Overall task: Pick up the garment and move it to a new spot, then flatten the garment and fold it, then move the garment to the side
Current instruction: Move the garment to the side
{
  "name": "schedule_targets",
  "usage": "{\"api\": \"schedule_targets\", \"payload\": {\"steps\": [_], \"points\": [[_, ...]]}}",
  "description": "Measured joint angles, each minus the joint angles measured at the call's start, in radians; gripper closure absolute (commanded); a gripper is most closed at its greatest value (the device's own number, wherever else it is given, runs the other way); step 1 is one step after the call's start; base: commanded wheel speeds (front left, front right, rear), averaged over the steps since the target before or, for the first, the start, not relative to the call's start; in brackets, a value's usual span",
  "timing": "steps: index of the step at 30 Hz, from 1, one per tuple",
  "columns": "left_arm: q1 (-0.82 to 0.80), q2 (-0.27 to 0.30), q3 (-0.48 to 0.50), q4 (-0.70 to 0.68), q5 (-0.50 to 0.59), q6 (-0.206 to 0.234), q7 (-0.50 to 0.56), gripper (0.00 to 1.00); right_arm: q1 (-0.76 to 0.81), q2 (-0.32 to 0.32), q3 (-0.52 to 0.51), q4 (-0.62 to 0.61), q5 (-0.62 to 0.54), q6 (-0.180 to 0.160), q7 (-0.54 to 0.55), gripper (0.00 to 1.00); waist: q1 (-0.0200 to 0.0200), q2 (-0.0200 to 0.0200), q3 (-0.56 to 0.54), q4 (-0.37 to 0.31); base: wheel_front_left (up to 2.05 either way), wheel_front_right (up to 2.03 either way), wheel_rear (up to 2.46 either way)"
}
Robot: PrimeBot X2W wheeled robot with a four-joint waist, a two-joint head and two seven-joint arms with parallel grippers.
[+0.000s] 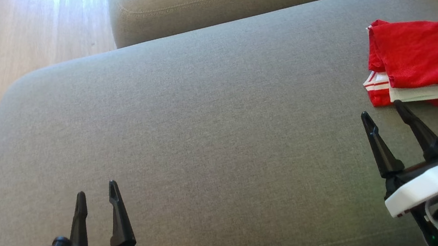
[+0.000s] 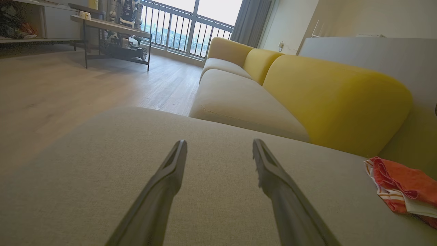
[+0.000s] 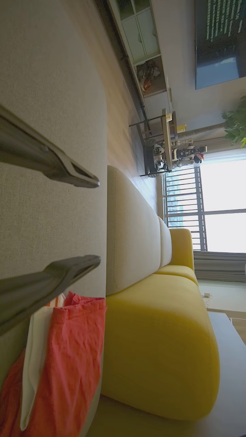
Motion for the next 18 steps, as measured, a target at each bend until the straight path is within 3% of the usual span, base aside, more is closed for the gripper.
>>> {"api": "schedule_targets", "payload": {"steps": [18], "points": [[-0.001,0.000,0.003,0.004,-0.006,-0.027,0.000,0.00,0.005,0.000,-0.026,-0.006,0.027,0.000,0.000,0.00,0.0001,0.0000,0.011,-0.013,0.00,0.00,0.00]]}}
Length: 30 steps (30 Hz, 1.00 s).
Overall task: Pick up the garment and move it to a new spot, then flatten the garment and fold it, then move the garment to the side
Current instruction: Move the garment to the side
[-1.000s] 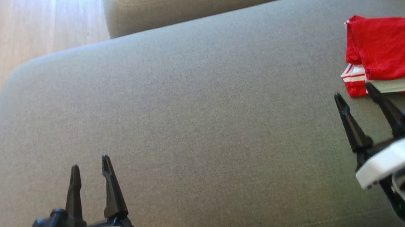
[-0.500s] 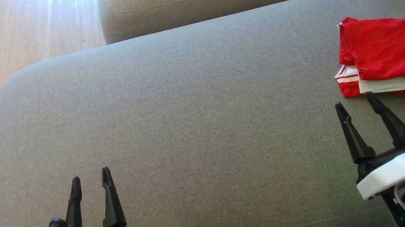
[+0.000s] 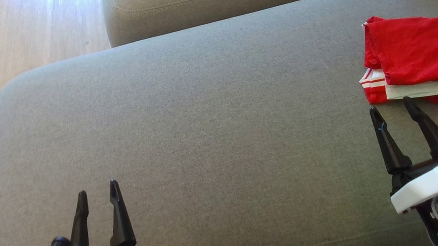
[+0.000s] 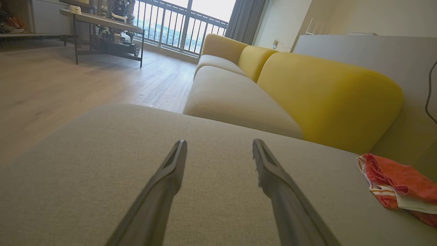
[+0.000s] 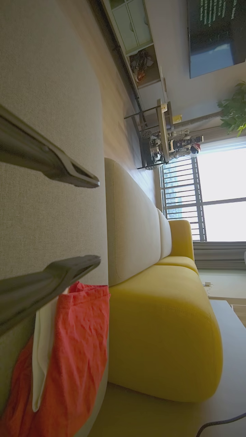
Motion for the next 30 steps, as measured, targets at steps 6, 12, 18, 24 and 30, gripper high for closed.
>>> {"api": "schedule_targets", "payload": {"steps": [6,12,18,24,30], "points": [[0.000,0.000,0.012,-0.008,-0.009,-0.006,0.000,0.00,0.000,0.000,-0.001,0.000,0.000,0.000,0.000,0.00,0.0000,0.0000,-0.001,-0.001,0.00,0.00,0.00],[0.000,0.000,0.019,-0.012,-0.010,-0.007,0.000,0.00,0.000,0.000,-0.001,0.000,0.000,0.000,0.000,0.00,0.0000,0.0000,-0.001,-0.001,0.00,0.00,0.00],[0.000,0.000,0.020,-0.005,-0.010,-0.009,0.000,0.00,0.000,0.000,-0.001,0.000,0.000,0.000,0.000,0.00,0.0000,0.0000,-0.001,-0.001,0.00,0.00,0.00],[0.000,0.000,0.022,0.003,-0.021,-0.013,0.000,0.00,0.000,0.000,0.000,0.000,0.000,0.000,0.000,0.00,0.0001,0.0000,-0.001,0.000,0.00,0.00,0.00],[0.000,0.000,0.022,0.004,-0.029,-0.016,0.000,0.00,0.000,0.000,0.003,0.001,0.005,0.000,0.000,0.00,0.0000,0.0000,-0.002,0.001,0.00,0.00,0.00]]}}
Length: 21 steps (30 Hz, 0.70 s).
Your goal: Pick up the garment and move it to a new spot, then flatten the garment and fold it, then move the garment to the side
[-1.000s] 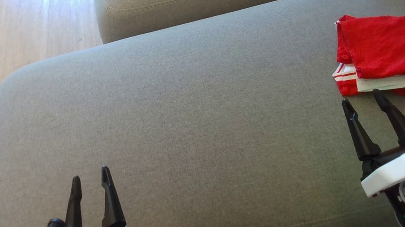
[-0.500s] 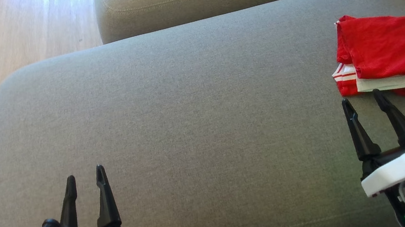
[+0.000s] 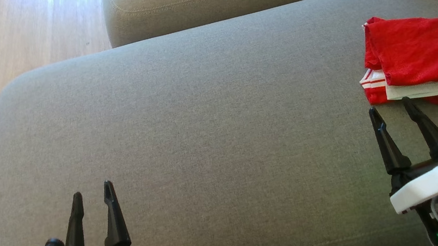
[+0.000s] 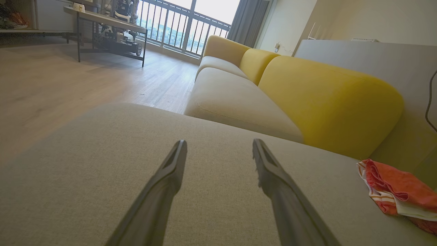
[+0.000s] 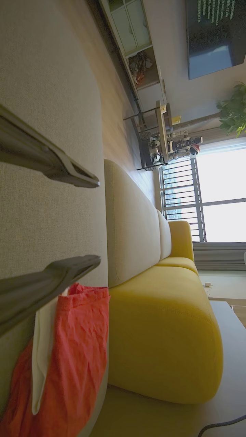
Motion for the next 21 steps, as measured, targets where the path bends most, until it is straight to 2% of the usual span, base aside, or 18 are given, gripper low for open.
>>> {"api": "schedule_targets", "payload": {"steps": [2,3,11,21], "points": [[0.000,0.000,0.000,0.000,-0.001,0.000,0.000,0.00,0.000,0.000,0.000,0.000,0.004,0.000,0.000,0.00,0.0000,0.0000,0.000,0.001,0.00,0.00,0.00],[0.000,0.000,-0.001,0.006,-0.001,0.000,0.000,1.00,0.000,0.000,0.000,0.007,0.004,0.000,0.000,1.00,0.0000,0.0000,0.000,0.001,0.00,0.00,0.00],[0.062,-0.001,-0.007,0.110,-0.014,0.000,0.003,1.00,0.072,0.004,0.001,0.115,0.016,0.000,0.009,1.00,0.0001,0.0000,0.000,0.001,0.00,0.00,0.00],[0.055,-0.001,-0.002,0.115,-0.117,-0.007,0.028,1.00,0.073,0.005,-0.001,0.114,0.132,0.000,0.037,1.00,0.0002,0.0000,0.001,-0.001,0.00,0.00,0.00]]}}
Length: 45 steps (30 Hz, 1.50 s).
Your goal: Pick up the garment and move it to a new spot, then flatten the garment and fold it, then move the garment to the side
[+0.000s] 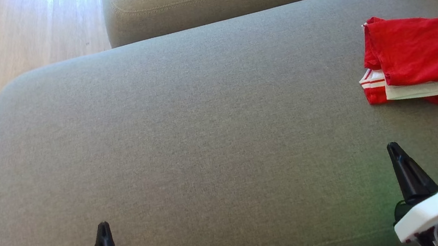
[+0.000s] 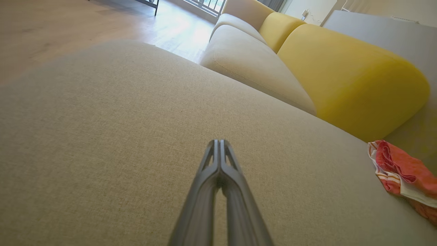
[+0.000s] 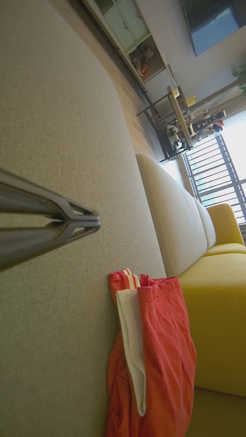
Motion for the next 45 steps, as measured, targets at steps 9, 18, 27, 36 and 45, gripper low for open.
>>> {"api": "schedule_targets", "payload": {"steps": [9,18,27,36,45], "points": [[-0.020,0.001,0.009,0.007,-0.093,-0.011,0.025,1.00,-0.001,0.000,-0.002,0.000,0.104,0.000,0.026,1.00,0.0000,0.0000,0.001,-0.002,0.00,0.00,0.00],[-0.028,0.001,0.017,0.015,-0.183,-0.020,0.047,1.00,-0.015,0.001,-0.007,-0.001,0.207,0.000,0.049,1.00,0.0000,0.0000,0.002,-0.003,0.00,0.00,0.00],[-0.043,0.002,0.033,0.021,-0.274,-0.029,0.071,1.00,-0.017,0.001,-0.008,-0.001,0.312,0.000,0.078,1.00,0.0000,0.0000,0.003,-0.005,0.00,0.00,0.00],[-0.064,0.003,0.044,0.028,-0.362,-0.038,0.096,1.00,-0.019,0.001,-0.013,-0.001,0.416,0.000,0.102,1.00,0.0000,0.0000,0.004,-0.006,0.00,0.00,0.00],[-0.079,0.003,0.059,0.035,-0.453,-0.046,0.121,1.00,-0.030,0.002,-0.017,-0.001,0.520,0.000,0.126,1.00,0.0000,0.0000,0.005,-0.008,0.00,0.00,0.00]]}}
